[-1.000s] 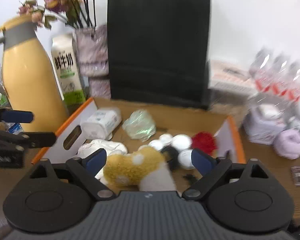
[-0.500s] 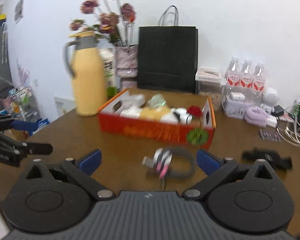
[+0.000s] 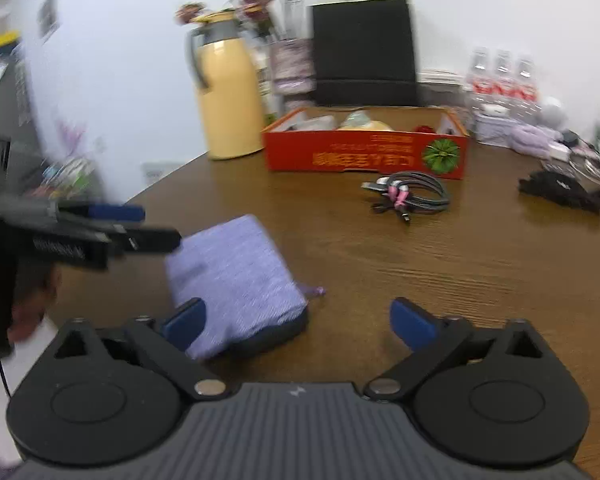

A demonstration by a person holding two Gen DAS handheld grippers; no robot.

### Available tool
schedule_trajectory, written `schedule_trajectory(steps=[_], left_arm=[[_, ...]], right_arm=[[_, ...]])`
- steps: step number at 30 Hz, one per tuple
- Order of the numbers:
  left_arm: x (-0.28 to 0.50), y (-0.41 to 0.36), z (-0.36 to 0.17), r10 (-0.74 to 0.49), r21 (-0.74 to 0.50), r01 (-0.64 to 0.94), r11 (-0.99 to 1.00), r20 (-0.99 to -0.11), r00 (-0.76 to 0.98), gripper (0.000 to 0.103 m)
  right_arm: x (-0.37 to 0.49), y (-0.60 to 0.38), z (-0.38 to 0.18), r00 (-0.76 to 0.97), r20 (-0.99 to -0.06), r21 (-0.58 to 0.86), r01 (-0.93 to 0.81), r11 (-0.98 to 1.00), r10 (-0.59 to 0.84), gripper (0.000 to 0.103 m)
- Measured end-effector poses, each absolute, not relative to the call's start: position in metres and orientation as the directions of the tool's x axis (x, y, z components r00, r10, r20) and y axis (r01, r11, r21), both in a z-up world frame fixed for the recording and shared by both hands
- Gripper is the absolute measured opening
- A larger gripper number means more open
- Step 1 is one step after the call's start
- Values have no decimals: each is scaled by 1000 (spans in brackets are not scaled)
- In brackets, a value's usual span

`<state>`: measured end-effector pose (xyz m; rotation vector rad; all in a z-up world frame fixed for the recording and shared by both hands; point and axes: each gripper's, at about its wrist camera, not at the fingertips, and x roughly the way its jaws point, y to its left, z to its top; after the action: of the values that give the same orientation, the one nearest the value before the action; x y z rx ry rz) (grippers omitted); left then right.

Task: Organize objects
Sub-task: 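Withdraw both tools and reach to the purple cloth, then grasp the purple cloth with left tool while right tool grasps the navy pouch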

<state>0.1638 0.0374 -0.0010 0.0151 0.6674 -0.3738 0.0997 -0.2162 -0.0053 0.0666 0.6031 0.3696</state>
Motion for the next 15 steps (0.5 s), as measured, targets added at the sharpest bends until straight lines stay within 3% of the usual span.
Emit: schedule_trajectory(steps=[2,3,4,5,6,9,13,14,15], left_arm=[[175,37,-8,-361,-159,342,926,-638,680,57],[176,39,-8,-384,-193,341,920,-626,679,43],[174,40,-6,-390,-198,344,918,-609,691,35],[172,41,-3,-393,-186,355,916,-592,703,14],[171,43,0,-427,-210,379,901,-578,696,9],[176,51,13,-502,-301,402,865,-513,696,7],[199,50,32,-446,-299,339,892,-462,766,7],[208,49,34,-421,-293,313,903,-464,780,7],[218,48,34,-390,-283,284,916,-471,791,7]], right_arm=[[112,-214,-16,743,-549,242,-298,924,383,66],[118,-214,-20,732,-549,278,-295,914,403,48],[122,-213,-23,726,-547,303,-294,907,418,37],[126,-212,-26,728,-554,309,-272,911,405,22],[128,-210,-26,741,-552,301,-251,920,383,14],[137,-205,-18,778,-506,276,-263,925,372,9],[168,-204,4,826,-437,232,-280,931,357,9],[179,-204,10,846,-411,222,-269,937,340,12],[190,-205,13,855,-404,213,-260,942,327,23]])
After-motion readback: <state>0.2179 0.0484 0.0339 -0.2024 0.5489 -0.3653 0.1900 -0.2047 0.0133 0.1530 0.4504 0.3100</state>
